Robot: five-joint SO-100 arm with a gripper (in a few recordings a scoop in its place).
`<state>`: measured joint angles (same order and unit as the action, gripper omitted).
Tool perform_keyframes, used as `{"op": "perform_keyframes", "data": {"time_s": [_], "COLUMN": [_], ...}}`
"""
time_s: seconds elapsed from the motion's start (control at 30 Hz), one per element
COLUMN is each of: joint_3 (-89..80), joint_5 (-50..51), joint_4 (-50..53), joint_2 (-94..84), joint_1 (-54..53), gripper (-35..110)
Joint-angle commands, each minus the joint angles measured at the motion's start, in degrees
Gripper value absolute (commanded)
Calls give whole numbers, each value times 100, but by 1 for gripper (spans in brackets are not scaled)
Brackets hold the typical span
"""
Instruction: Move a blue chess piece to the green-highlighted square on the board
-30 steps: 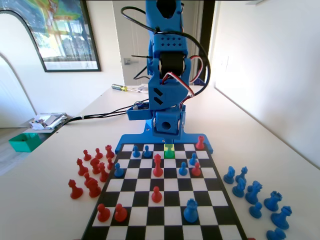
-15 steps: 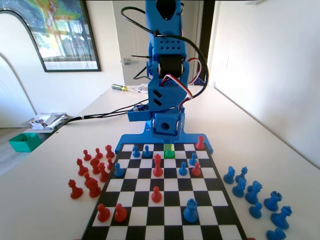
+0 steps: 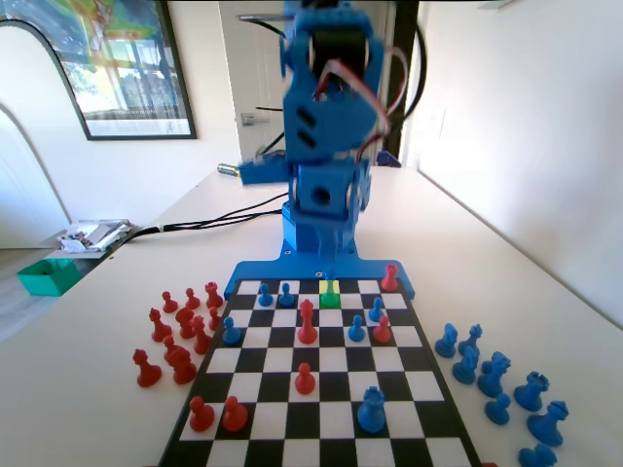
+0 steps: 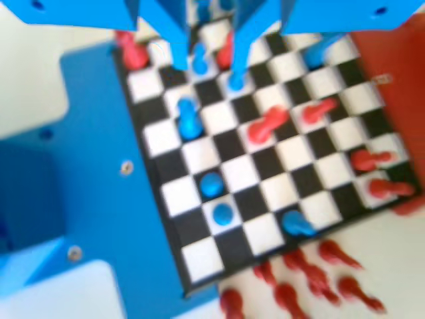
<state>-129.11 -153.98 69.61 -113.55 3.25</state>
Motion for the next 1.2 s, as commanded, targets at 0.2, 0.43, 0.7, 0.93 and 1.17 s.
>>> {"op": "perform_keyframes", "data": {"time_s": [0.2, 0.43, 0.7, 0.93, 1.17], "joint_3": [1758, 2426, 2021, 1345, 422], "joint_5": [3322, 4632, 5212, 5344, 5396], "joint_4": [1564, 3006, 3498, 2786, 2092], "joint_2": [-1749, -2918, -4553, -5388, -6038], "joint_1": [343, -35, -281, -492, -571], "gripper": [1, 1, 1, 1, 1]}}
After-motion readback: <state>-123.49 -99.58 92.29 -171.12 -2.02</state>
